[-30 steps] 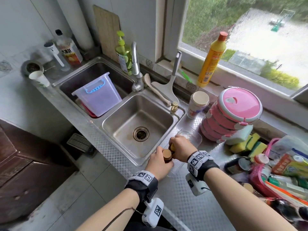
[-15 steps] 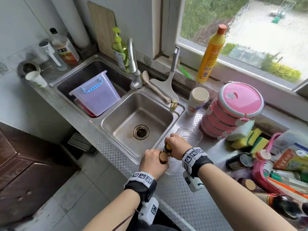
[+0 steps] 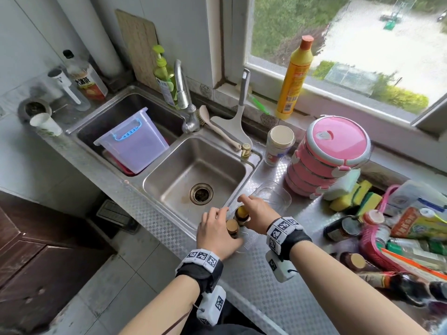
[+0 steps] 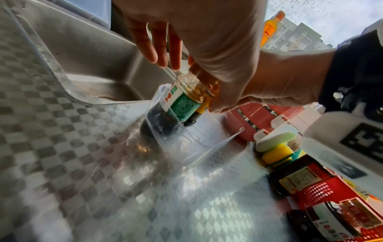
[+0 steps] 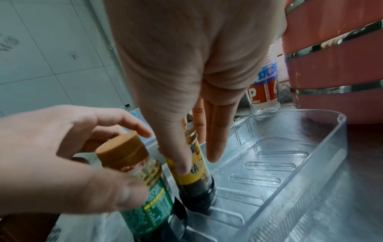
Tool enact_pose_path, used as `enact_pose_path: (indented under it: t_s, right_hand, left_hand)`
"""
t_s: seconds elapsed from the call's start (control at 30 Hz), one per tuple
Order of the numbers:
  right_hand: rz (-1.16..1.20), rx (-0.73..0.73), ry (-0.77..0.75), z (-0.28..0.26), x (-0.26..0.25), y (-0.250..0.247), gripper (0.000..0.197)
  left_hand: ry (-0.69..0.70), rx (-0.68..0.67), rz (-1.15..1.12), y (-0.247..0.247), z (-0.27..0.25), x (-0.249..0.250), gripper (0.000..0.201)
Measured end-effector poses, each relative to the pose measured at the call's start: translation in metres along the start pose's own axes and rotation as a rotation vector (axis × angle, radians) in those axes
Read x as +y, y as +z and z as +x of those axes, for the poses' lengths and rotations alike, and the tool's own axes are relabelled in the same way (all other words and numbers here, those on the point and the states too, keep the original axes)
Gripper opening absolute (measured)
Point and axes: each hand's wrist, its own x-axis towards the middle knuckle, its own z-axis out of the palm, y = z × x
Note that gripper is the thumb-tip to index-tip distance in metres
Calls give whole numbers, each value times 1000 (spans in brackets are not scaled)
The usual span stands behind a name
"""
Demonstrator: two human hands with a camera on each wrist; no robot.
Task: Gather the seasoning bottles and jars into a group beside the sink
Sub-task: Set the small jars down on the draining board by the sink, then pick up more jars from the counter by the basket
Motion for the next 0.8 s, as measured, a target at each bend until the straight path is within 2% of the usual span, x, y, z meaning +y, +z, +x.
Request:
enact_pose_path:
  t_s: [0.17, 0.33, 0.43, 0.53, 0.67, 0.8]
  right_hand:
    - [65, 99, 37, -27, 19, -9, 67]
    - [89, 264, 175, -74, 46, -15, 54]
    - [124, 332, 253, -108, 64, -12, 49]
    - [144, 371, 336, -145, 81, -6, 47]
    - [166, 366, 464, -188, 95, 6, 50]
    - [240, 391, 534, -226, 107, 20, 39]
  left_hand:
    - [184, 209, -13, -16, 1, 30, 88]
    - [368, 235, -19, -21, 4, 74, 73]
    - [467, 198, -13, -9, 5, 103, 65]
    - [566, 111, 7, 11, 1, 134, 65]
    - [625, -26, -2, 38, -10, 169, 71]
    - [678, -169, -33, 71, -24, 196, 69]
